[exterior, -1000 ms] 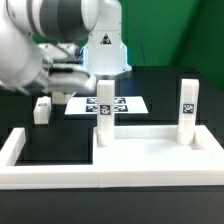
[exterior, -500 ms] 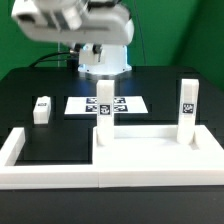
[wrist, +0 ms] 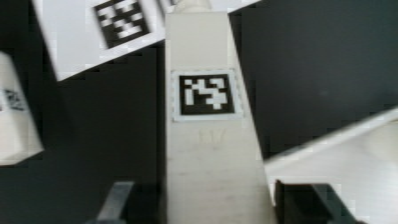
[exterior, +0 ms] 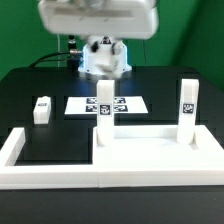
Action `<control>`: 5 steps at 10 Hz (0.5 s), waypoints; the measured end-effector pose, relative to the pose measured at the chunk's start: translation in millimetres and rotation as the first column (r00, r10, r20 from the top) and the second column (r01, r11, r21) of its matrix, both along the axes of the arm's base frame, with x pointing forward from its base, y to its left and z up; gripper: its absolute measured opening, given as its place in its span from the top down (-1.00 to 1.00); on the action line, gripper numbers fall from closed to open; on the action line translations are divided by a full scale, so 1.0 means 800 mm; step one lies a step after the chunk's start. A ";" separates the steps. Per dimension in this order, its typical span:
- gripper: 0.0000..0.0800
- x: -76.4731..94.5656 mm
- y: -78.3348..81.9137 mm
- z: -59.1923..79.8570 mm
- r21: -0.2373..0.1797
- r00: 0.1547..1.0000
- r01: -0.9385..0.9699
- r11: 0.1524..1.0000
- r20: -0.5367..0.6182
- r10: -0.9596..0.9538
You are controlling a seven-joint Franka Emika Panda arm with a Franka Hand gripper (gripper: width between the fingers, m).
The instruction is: Assemble desk
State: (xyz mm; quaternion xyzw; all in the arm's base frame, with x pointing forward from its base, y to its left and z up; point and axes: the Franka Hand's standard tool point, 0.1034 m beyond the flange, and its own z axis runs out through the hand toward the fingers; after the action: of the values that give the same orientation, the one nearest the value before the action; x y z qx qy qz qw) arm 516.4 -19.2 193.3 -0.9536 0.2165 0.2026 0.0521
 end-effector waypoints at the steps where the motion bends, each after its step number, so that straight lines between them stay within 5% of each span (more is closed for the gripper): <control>1: 0.28 0.025 0.019 0.020 -0.028 0.998 0.024 0.999 0.058 -0.022; 2: 0.28 0.051 0.037 0.035 -0.062 0.992 0.018 0.998 0.127 -0.010; 5: 0.28 0.076 0.043 0.035 -0.133 0.953 -0.021 0.991 0.296 0.060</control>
Offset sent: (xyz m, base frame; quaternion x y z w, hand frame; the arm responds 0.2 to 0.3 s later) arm 0.0000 0.0000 0.0000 0.0000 0.1938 0.0000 0.9810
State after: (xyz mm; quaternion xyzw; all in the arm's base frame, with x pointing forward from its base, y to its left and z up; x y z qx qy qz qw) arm 577.3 15.3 221.5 -0.9789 0.1989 0.0424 0.0189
